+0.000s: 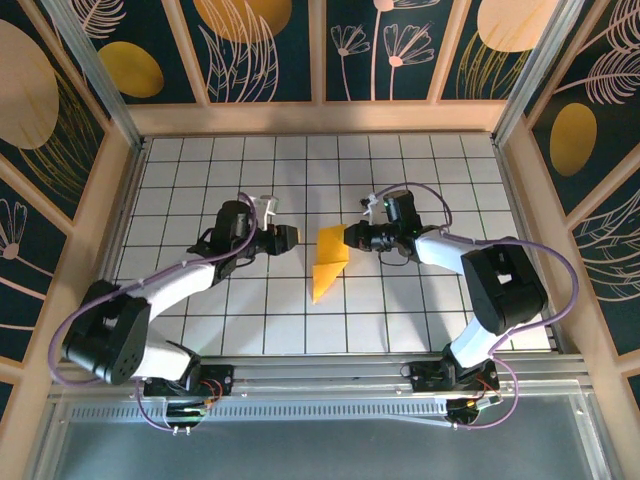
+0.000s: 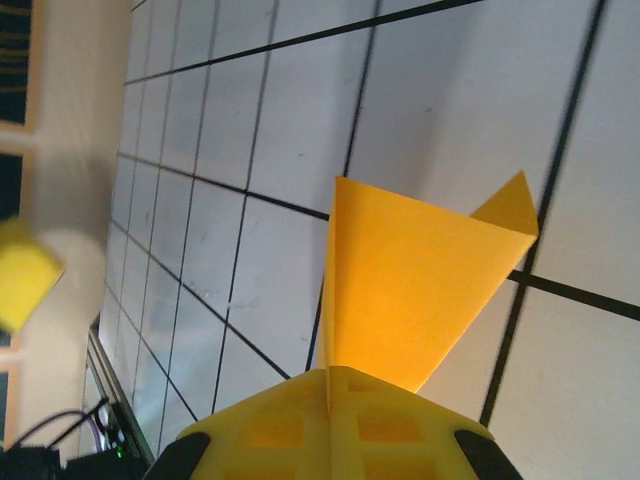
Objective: Fold a paper plane with a square sheet of paper (fold left side to right side)
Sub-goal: Place the paper at the center of the table, then fold the wing for the fifth time at the center of the table.
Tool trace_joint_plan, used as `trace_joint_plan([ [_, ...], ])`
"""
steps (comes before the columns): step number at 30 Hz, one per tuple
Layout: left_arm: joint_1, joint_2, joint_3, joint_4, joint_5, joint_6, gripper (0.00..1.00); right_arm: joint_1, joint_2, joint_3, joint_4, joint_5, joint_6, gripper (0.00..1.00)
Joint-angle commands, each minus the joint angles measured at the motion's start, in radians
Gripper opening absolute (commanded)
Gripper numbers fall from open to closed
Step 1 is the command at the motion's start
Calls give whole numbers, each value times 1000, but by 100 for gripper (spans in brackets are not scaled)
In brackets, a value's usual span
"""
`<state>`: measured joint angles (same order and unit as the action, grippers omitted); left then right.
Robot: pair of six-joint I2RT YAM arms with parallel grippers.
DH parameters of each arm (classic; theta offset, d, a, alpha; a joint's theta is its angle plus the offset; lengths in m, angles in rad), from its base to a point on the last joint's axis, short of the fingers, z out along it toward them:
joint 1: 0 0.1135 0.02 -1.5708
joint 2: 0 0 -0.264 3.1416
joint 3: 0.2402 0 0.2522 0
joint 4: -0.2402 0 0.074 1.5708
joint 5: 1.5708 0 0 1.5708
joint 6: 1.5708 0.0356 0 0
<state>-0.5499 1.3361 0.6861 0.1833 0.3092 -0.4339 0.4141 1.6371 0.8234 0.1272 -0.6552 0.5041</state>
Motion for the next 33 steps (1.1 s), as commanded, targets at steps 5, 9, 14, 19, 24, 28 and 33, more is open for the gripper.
trace_joint_plan([
  [5, -259, 11, 83, -257, -316, 43, 50, -13, 50, 79, -165, 54, 85, 0],
  [9, -380, 70, 146, -308, -431, 31, 52, -17, 63, 76, -150, 52, 112, 0],
  [14, -479, 197, 237, -355, -506, 35, 53, -23, 76, 84, -146, 50, 123, 0],
  [19, -523, 324, 332, -404, -575, 51, 55, -27, 87, 88, -140, 42, 129, 0],
  [24, -537, 417, 379, -434, -632, 77, 59, -29, 94, 88, -139, 37, 131, 0],
  [28, -545, 467, 401, -449, -666, 92, 60, -29, 96, 86, -135, 37, 132, 0],
  [33, -552, 500, 409, -459, -713, 98, 60, -30, 102, 85, -129, 37, 134, 0],
])
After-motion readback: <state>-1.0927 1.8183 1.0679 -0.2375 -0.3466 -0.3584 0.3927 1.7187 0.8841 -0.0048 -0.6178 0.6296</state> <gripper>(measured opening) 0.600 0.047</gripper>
